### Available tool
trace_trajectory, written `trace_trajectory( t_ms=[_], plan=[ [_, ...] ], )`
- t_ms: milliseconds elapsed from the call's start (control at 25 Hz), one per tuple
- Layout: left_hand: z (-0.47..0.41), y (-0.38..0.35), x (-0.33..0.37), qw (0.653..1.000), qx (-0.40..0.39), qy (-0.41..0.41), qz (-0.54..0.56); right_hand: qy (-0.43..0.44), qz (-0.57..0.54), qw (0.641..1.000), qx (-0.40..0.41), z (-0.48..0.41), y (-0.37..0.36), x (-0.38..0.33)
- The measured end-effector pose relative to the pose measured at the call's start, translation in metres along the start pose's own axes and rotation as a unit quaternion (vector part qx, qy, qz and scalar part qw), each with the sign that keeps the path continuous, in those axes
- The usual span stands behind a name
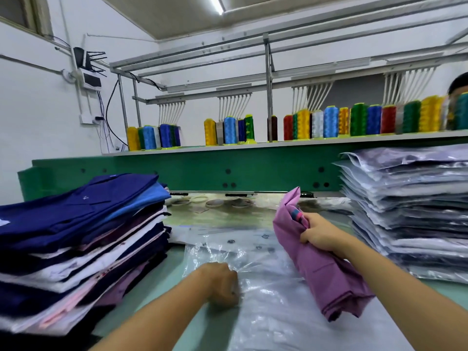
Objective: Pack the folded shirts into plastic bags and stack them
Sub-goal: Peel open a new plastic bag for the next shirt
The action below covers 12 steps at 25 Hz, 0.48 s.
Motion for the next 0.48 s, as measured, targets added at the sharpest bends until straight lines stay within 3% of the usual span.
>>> trace_trajectory(
  t_ms=[280,480],
  plan=[
    [-0.004,-0.007,-0.018,0.996,-0.044,-0.009,-0.073,0.016,0.033,0.999,-0.002,-0.003,0.0,0.001],
    [-0.014,0.011,-0.023,0.999,0.035,0.012,-0.027,0.044,0.067,0.997,-0.016,-0.002,-0.008,-0.001]
  ],
)
Point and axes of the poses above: each hand's wrist, its own z-axis away from the middle knuckle, its own y-axis out of the back of the hand, x = y × z, the point moved 7 cm from there along -z, towards the middle knuckle, and after that the axes turned 4 degrees about -y, right-handed, at the moved point
